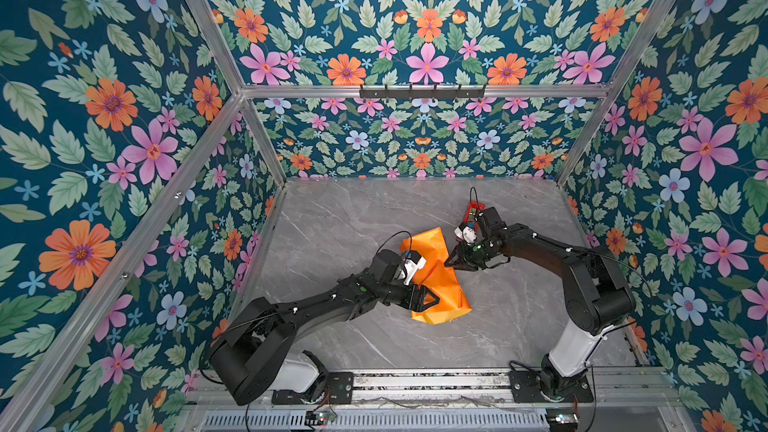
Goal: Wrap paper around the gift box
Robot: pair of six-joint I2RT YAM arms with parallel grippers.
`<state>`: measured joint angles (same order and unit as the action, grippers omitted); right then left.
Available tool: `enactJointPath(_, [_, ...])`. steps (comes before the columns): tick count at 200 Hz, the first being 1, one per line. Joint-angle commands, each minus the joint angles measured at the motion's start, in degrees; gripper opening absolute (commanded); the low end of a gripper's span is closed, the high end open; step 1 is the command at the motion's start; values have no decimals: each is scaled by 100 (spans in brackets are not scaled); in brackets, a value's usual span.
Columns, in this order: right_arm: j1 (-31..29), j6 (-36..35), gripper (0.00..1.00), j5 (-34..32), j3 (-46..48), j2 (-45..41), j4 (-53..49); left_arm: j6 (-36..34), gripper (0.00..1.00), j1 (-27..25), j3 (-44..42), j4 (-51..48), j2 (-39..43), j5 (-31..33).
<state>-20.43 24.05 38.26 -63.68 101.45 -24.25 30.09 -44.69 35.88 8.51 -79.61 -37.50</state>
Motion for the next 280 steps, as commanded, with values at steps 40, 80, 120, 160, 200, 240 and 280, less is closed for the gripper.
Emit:
enactJointPath(40, [-14, 56, 32, -505, 42, 30, -326, 70, 79, 41, -71, 442, 635, -140])
enactJointPath(80, [-14, 288, 35, -208, 192, -67, -72, 602, 83, 794, -145, -560, 1290, 1835])
enactJointPath(120, [10, 673, 47, 183, 322, -573, 237, 884, 85, 1188, 72, -768, 948, 2128])
enactJointPath(160, [129, 642, 54, 22, 559, -1490, 129, 991, 86, 1296, 121, -881, 1096, 2433])
enactJointPath(200, [159, 643, 55, -214, 885, -1632, 527, 1284, 86, 1296, 194, -713, 1173, 2153])
enactJointPath(240, [146, 275, 60, -804, 610, -1109, 319, 1553, 91, 1358, 33, -830, 1611, 2357])
enactJointPath(280, [70, 281, 61, -636, 609, -774, 528, 2163, 94, 1838, -461, -280, 1986, 1659])
